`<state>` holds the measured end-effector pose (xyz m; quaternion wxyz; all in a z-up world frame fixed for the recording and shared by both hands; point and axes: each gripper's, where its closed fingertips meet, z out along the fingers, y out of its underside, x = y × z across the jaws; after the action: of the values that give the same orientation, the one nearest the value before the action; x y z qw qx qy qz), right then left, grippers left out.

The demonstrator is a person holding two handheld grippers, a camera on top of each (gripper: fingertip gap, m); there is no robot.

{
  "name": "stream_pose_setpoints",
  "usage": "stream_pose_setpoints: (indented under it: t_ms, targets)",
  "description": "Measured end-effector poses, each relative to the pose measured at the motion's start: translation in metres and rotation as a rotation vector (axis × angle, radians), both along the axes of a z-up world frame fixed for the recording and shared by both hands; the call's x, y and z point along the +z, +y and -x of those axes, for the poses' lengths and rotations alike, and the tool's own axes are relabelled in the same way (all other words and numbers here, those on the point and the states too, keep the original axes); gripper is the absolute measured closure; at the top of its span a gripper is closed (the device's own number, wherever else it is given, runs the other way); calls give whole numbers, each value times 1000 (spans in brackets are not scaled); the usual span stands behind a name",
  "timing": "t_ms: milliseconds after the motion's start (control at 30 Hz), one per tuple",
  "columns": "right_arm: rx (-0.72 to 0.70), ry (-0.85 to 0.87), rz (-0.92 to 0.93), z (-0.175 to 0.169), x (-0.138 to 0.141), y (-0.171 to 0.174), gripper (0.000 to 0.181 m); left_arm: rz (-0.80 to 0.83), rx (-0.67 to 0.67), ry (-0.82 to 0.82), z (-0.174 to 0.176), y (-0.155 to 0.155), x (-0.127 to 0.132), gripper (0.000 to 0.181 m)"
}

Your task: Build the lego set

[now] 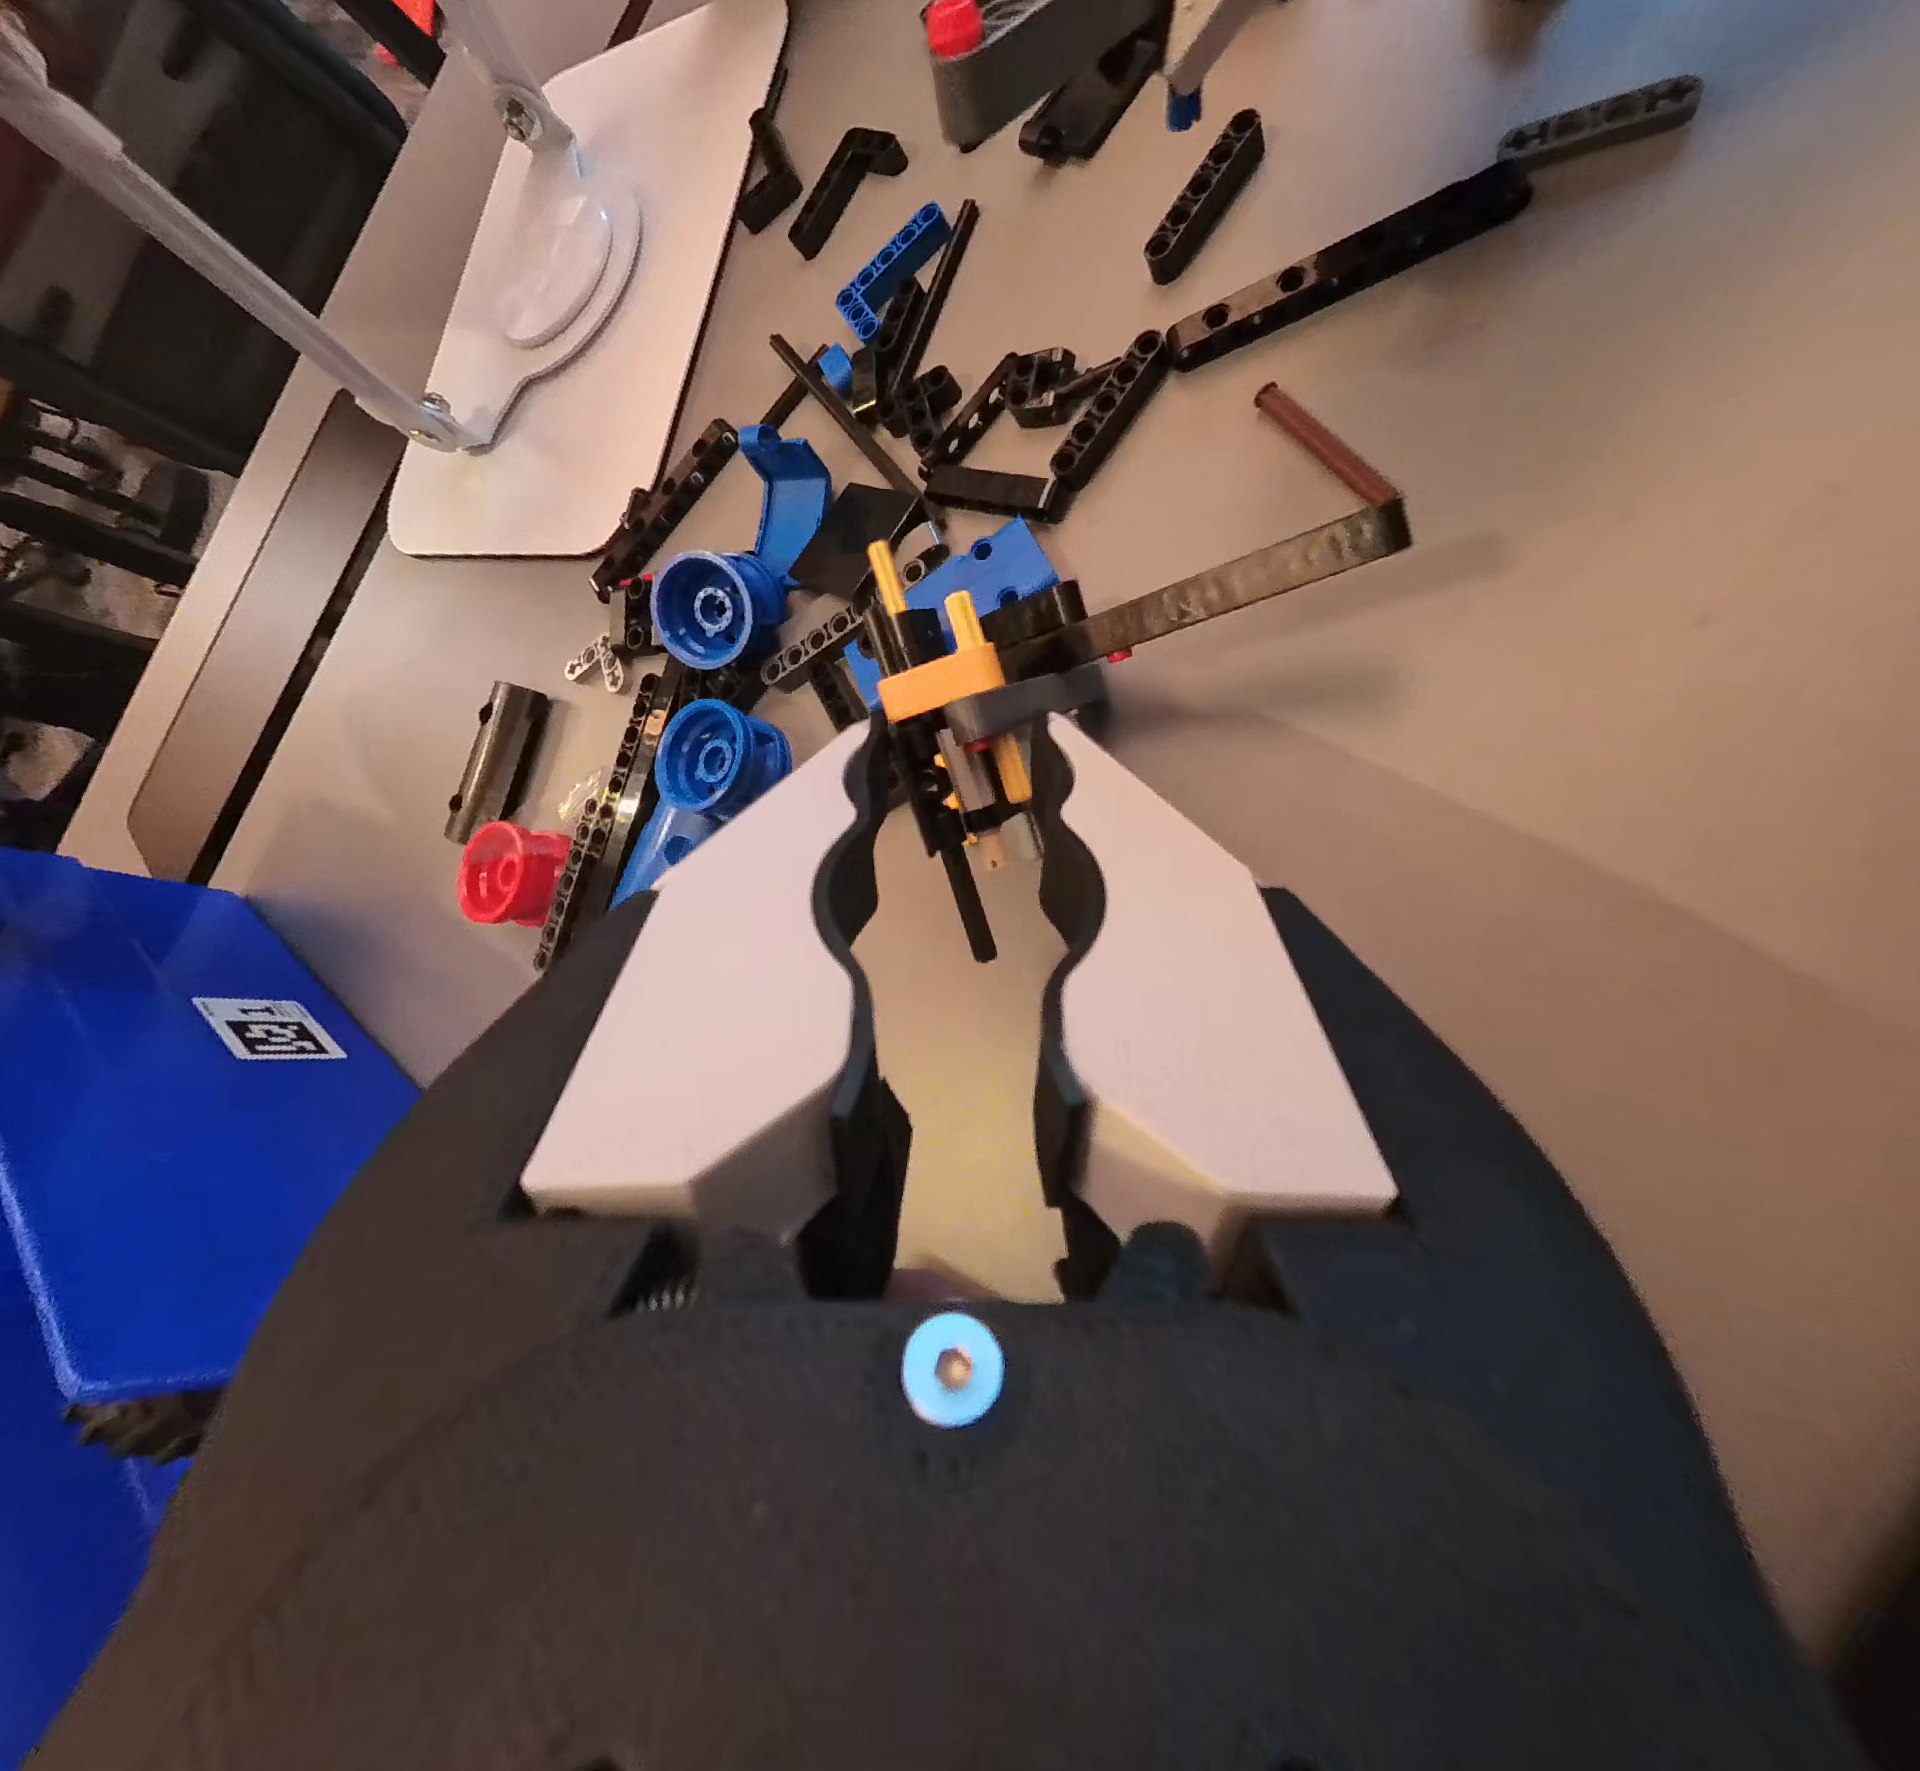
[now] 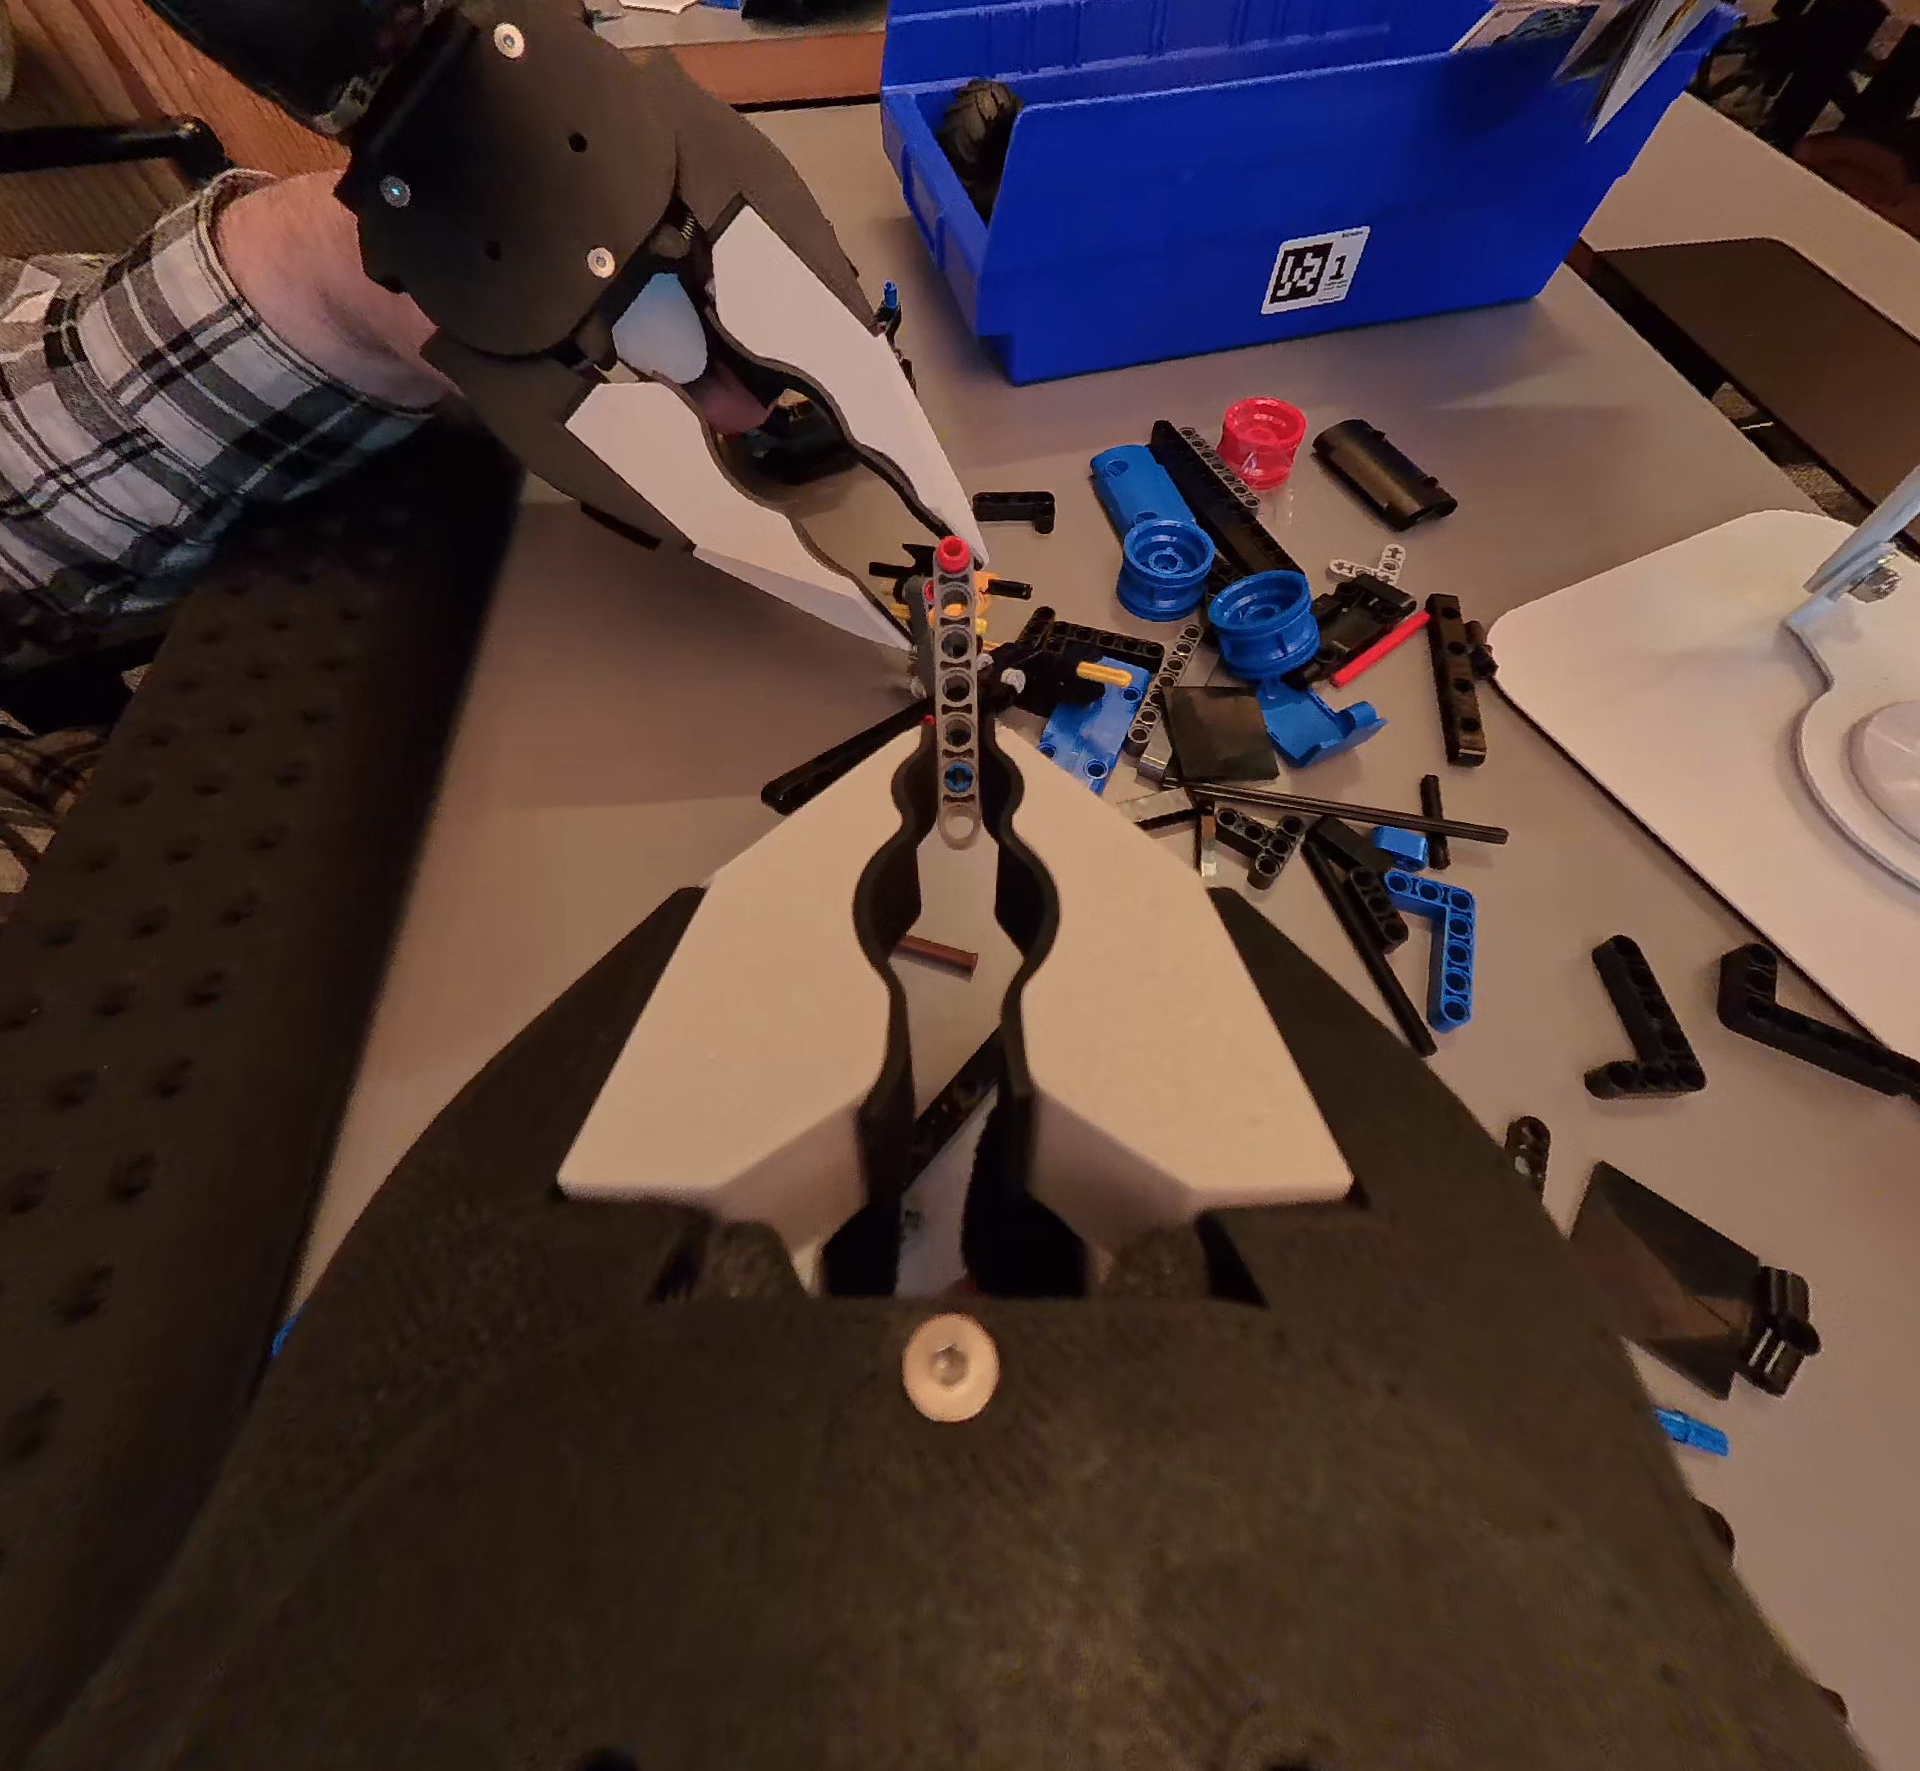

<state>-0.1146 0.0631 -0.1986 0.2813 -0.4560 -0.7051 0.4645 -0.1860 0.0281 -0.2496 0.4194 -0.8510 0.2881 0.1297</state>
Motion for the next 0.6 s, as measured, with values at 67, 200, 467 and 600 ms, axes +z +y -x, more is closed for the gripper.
stream_pose_setpoints:
  t_ms: [67, 200, 467, 600]
  targets:
    - [-3, 2, 1, 0, 0, 1, 177, -21, -12, 42, 0, 1, 2, 158]
    - [-9, 9, 5, 0, 3, 3, 177, -114, -31, 172, 0, 4, 16, 159]
    - [-14, 28, 24, -1, 9, 4, 177, -281, -32, 200, -6, 10, 47, 160]
    - [-5, 39, 56, -2, 13, 2, 177, -343, -18, 232, -5, 10, 58, 160]
